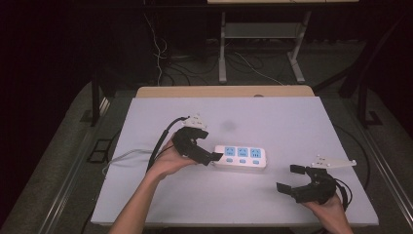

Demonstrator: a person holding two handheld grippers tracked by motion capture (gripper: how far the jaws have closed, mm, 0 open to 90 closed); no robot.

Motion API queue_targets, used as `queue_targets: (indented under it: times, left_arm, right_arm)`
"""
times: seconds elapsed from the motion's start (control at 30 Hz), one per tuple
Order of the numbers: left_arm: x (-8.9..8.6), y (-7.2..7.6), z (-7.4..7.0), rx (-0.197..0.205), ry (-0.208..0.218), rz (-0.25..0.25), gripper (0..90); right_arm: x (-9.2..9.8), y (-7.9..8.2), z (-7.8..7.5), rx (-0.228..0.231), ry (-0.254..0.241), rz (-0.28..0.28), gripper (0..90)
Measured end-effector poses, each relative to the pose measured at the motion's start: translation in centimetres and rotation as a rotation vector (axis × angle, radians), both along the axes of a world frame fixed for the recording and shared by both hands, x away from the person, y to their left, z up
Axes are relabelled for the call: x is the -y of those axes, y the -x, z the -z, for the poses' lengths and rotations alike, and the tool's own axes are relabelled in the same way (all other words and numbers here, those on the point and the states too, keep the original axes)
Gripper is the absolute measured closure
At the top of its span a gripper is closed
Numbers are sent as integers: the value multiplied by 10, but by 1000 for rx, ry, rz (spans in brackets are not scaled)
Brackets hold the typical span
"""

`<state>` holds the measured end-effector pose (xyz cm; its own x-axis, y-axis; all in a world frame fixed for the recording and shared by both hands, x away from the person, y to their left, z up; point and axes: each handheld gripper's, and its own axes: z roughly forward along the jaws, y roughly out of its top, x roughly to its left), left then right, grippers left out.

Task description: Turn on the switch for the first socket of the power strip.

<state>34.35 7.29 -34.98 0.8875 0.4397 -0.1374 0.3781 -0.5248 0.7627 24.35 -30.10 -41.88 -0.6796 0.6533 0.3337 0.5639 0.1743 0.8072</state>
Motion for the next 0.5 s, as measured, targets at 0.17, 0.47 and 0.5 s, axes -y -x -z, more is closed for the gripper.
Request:
queue_targets:
  times: [0.17,0.47,0.5]
  left_arm:
    - [6,-3,2,-10,-18,13,66]
    - [19,-8,9,-27,-60,39,115]
    - [21,-9,10,-29,-65,41,123]
  right_arm:
    - [0,0,0,0,0,-1,4]
    - [-1,0,1,-3,1,-6,4]
    - [-1,0,1,-4,1,-7,4]
